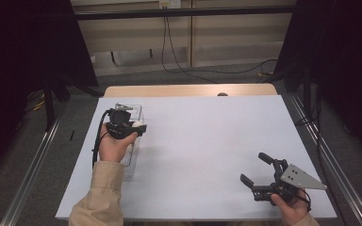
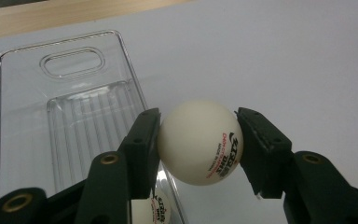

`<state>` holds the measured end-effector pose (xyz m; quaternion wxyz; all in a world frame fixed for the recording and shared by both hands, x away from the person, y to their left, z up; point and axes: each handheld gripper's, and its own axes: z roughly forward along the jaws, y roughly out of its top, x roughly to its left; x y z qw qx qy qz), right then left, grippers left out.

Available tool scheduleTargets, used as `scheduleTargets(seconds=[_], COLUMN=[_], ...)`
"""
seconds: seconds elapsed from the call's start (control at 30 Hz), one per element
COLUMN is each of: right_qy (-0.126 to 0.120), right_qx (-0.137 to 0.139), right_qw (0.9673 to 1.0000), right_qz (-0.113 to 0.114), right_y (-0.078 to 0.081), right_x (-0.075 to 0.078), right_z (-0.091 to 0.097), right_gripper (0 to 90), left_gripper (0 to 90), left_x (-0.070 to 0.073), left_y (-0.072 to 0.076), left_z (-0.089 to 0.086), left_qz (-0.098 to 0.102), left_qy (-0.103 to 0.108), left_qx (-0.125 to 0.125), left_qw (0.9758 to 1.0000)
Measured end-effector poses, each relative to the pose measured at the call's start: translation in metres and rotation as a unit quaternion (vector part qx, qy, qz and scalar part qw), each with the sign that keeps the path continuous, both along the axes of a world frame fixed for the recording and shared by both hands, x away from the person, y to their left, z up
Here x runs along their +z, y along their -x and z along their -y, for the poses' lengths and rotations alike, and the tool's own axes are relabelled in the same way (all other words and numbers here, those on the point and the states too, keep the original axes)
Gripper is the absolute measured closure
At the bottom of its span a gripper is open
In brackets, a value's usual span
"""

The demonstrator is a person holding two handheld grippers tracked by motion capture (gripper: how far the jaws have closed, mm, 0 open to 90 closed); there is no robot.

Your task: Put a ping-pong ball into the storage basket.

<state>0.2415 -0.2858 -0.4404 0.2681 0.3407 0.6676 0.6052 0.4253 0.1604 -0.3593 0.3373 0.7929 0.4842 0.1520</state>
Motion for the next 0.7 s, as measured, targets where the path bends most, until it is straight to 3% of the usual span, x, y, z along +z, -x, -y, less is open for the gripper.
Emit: scheduleTargets(seconds=[0.7], right_qy=[-0.001], right_qx=[0.0], right_qw=[1.0], right_qz=[0.001], right_y=[0.0], right_x=[0.0001], right_z=[-0.0001], right_gripper=[2.7], left_gripper=[51.2], left_x=[-0.0009], left_y=[0.0005], left_z=[-0.0062], left_qz=[0.001], left_qy=[0.0], left_qx=[0.007], left_qw=[1.0])
